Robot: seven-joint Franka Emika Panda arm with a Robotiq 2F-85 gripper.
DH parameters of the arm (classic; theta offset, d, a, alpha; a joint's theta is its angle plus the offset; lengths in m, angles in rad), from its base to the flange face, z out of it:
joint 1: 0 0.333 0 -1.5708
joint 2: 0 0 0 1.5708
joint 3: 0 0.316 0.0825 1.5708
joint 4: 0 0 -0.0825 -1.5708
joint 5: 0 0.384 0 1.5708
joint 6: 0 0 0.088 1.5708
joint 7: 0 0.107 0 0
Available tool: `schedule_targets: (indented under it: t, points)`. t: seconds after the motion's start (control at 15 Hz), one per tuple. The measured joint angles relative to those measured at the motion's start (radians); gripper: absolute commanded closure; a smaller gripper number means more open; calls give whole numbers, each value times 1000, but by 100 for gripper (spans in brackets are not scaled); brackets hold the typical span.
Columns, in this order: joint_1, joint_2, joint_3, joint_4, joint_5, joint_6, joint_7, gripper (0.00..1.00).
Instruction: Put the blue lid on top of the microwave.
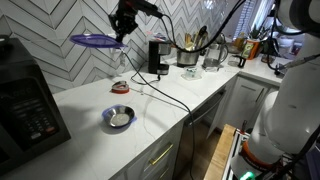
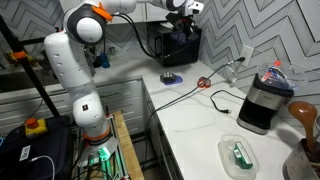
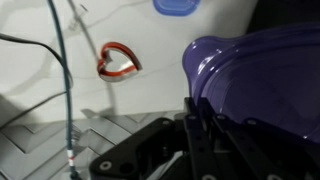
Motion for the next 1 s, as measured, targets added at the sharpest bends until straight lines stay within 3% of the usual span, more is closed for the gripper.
schedule_targets:
  t: [0.2,0.4,1.0]
  points:
    - [62,100,56,155,-15,81,63,98]
    - [121,216,77,319,-47,82,97,98]
    - [230,510,94,763,-85,-46,86,98]
